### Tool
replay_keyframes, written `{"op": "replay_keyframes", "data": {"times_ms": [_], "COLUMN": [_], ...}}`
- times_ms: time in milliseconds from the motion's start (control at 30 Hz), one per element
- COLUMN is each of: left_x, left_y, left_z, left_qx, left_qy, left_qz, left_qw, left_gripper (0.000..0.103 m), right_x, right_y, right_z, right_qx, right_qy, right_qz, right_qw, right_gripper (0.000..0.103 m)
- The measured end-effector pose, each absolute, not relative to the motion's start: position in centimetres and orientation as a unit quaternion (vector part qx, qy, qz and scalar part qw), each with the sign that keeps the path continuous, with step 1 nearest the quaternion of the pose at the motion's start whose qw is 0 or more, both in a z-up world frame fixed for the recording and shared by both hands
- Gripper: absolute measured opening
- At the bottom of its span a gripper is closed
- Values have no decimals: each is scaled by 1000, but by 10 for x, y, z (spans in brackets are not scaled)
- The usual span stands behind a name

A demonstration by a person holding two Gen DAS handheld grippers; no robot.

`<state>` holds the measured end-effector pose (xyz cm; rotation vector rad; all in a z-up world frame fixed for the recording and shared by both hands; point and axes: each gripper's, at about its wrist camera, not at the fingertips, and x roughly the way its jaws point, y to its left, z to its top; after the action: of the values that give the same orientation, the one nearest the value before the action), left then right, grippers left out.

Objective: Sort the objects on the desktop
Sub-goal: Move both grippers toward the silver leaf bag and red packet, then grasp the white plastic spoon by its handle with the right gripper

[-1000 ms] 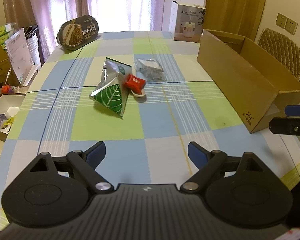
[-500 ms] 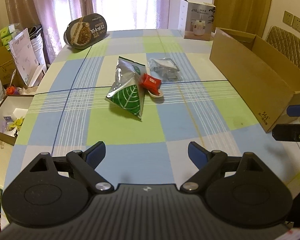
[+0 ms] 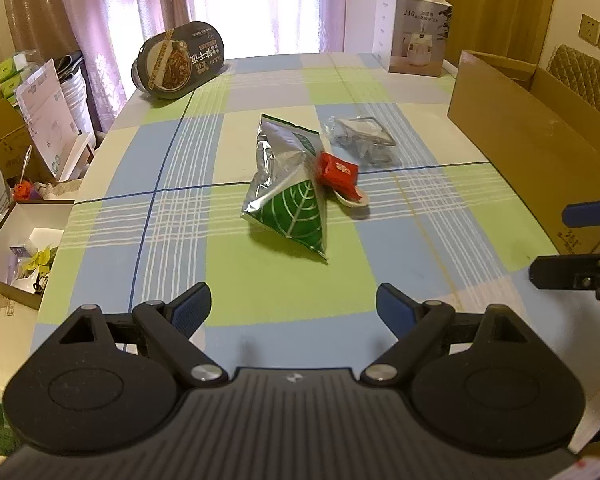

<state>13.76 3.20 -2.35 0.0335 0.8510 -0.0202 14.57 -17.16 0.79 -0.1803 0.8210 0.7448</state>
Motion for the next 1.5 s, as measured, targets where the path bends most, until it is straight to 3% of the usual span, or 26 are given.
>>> {"op": "replay_keyframes", "data": {"times_ms": [433,767,1233,1300,1333,1500], "left_x": [188,207,212,210,210,203], "left_y": [51,65,65,63,63,62], "left_z": [-51,-72,-76,-75,-75,-76], "left_qx": [30,28,11,11,11,7], "left_qy": [419,425,411,411,412,415], "left_qz": [-15,-18,-22,-23,-23,-22], "left_qw": [907,905,911,911,911,910], "left_gripper": [87,87,89,89,89,89], "right_x": [202,243,262,261,261,254], "right_y": [-120,-75,-60,-59,-59,-66], "right_z": [-24,-59,-75,-75,-75,-73], "right_qx": [-93,-91,-93,-95,-97,-111], "right_qy": [396,414,410,408,407,405], "right_qz": [360,372,370,368,369,366], "right_qw": [839,826,829,830,830,830], "right_gripper": [88,65,47,41,33,31]}}
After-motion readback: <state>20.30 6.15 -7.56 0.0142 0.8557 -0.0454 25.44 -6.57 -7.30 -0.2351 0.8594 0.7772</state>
